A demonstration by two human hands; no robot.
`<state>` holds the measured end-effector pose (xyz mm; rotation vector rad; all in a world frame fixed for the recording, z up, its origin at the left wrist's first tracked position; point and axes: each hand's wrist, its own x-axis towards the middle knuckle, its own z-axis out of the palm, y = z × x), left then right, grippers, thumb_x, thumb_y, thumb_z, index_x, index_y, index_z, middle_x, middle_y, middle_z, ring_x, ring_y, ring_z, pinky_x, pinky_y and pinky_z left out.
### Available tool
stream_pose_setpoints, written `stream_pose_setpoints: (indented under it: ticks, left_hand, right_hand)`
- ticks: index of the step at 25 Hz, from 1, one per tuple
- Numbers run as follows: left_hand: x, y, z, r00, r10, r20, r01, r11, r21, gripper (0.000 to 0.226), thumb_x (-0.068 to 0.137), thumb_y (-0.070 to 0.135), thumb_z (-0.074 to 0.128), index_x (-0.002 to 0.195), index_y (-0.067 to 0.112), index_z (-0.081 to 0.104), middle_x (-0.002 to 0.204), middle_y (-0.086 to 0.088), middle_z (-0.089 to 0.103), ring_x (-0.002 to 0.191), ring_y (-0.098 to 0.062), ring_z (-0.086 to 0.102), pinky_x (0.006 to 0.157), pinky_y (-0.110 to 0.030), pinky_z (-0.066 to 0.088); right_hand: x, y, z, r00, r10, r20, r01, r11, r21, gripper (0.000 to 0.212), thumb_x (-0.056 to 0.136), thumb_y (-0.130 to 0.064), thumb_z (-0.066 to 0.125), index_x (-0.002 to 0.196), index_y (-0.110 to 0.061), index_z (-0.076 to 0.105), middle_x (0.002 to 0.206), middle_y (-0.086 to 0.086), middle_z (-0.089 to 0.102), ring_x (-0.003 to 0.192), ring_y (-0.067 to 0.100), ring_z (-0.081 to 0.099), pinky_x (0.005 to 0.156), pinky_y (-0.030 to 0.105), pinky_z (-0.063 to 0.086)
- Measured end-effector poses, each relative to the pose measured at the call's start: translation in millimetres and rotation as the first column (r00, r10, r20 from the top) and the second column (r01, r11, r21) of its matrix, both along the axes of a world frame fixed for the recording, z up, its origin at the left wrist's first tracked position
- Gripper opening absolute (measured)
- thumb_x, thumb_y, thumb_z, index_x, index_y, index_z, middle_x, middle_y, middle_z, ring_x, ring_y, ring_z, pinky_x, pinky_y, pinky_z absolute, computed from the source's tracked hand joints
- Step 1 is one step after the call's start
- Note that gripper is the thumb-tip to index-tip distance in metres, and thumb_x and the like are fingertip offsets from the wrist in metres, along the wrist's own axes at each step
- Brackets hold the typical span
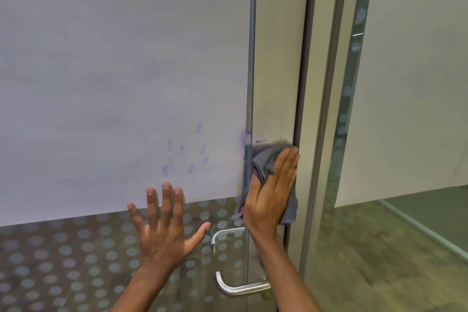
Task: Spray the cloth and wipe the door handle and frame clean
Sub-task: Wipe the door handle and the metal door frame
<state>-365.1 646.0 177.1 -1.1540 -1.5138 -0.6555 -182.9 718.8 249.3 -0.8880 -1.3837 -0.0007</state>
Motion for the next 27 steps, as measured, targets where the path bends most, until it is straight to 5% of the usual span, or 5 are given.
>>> stream_pose_setpoints:
  ticks: [6,17,22,27]
  left_hand:
    - [-2,3,0,1.000,0.014,-0.007,-0.014,1.000,0.006,0.109,0.078,0.078,0.042,0.155,0.009,0.007,0.165,-0.010,-0.004,0.151,-0.034,-0.003,0.114,-0.069,0.003]
    - [-1,2,0,1.000,0.007,0.007,-0.007,1.000,-0.006,0.109,0.079,0.079,0.040,0.155,0.009,0.006,0.165,-0.010,-0.004,0.151,-0.034,-0.003,0.113,-0.069,0.005]
    - [3,-1,3,1.000,-0.004,0.017,0.004,1.000,0.002,0.109,0.078,0.079,0.041,0.155,0.009,0.006,0.165,-0.009,-0.005,0.151,-0.033,-0.004,0.113,-0.069,0.005]
    - [4,-2,4,1.000,0.008,0.011,-0.008,1.000,-0.003,0.110,0.077,0.078,0.042,0.155,0.009,0.007,0.165,-0.009,-0.005,0.151,-0.032,-0.004,0.113,-0.069,0.006]
  right_hand:
    - [9,-16,-97,0.961,-0.117,0.252,0.165,0.970,-0.177,0.068,0.098,-0.047,0.013,0.150,-0.010,-0.012,0.159,-0.001,-0.021,0.148,0.019,-0.011,0.120,0.033,-0.002]
    - [2,14,44,0.924,-0.284,0.255,0.259,0.957,0.129,0.073,0.098,-0.049,0.024,0.149,-0.003,-0.002,0.159,0.012,-0.001,0.148,0.028,-0.001,0.122,0.040,-0.002]
    - [21,22,-1,0.761,-0.308,0.571,0.094,0.924,0.372,0.071,0.098,-0.046,0.025,0.150,-0.009,-0.006,0.160,0.006,-0.015,0.148,0.024,-0.008,0.121,0.039,-0.006]
    - [41,13,-83,0.574,-0.336,0.747,0.016,0.916,0.400,0.067,0.098,-0.038,0.022,0.150,-0.004,-0.004,0.160,0.011,-0.013,0.148,0.025,-0.008,0.121,0.039,-0.006]
